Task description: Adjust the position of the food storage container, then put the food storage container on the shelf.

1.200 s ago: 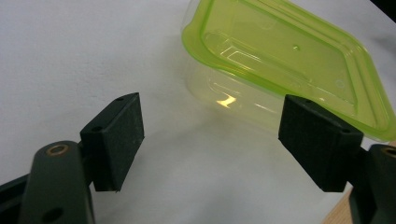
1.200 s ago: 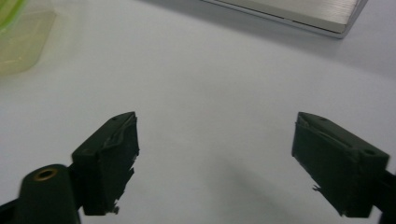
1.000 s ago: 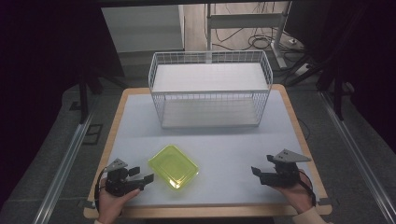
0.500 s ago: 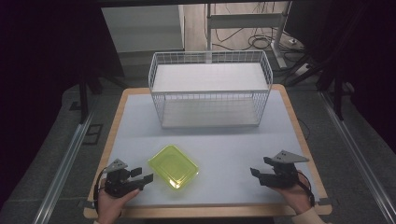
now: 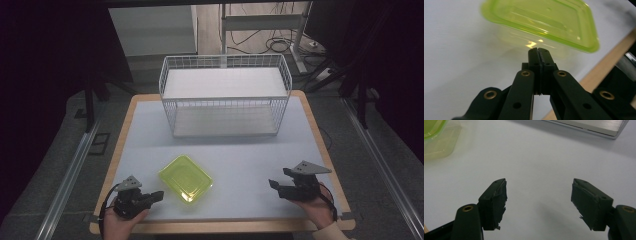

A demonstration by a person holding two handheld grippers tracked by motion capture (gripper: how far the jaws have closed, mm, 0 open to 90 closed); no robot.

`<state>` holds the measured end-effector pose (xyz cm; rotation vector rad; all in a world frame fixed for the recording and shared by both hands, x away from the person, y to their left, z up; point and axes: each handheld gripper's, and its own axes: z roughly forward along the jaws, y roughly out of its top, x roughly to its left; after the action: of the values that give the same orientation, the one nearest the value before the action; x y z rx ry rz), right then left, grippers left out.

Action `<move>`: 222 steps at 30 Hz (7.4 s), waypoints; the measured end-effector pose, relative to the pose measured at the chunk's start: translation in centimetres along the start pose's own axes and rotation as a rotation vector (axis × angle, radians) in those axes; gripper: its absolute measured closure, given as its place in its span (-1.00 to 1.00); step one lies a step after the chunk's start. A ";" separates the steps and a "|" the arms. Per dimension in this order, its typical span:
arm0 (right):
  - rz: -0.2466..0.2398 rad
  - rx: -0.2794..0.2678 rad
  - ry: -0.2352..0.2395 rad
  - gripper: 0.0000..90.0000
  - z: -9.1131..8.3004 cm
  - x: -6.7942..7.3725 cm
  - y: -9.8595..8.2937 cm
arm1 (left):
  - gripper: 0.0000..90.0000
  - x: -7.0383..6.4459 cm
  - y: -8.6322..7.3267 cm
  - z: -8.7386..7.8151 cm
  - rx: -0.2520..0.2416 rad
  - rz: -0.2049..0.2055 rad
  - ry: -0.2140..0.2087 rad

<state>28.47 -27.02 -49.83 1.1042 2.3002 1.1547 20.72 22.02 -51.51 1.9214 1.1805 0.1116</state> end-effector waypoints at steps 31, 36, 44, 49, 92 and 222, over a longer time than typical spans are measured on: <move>0.016 0.001 -0.003 -0.43 0.1 -0.2 0.0 | 1.00 -4.3 1.3 6.0 0.146 0.116 -0.069; 0.016 0.002 -0.002 -0.43 0.1 -0.2 0.0 | 1.00 -4.8 1.7 6.7 0.148 0.115 -0.065; 0.016 0.003 -0.001 -0.44 0.1 -0.2 0.0 | 1.00 -6.3 2.8 8.7 0.158 0.137 -0.059; 0.015 0.004 0.001 -0.44 0.1 -0.2 0.0 | 1.00 -7.2 3.7 10.0 0.150 0.140 -0.050; 0.007 0.015 -0.005 -0.44 0.2 -0.3 -0.2 | 1.00 2.9 4.8 1.0 -0.070 -0.100 0.094; 0.223 0.022 0.345 -0.28 3.9 1.6 4.0 | -0.13 0.4 6.9 5.8 -0.047 -0.282 -0.257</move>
<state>31.75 -22.30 -48.96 1.2809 2.4936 1.5108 28.42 17.41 -50.49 1.6528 1.2461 -0.2491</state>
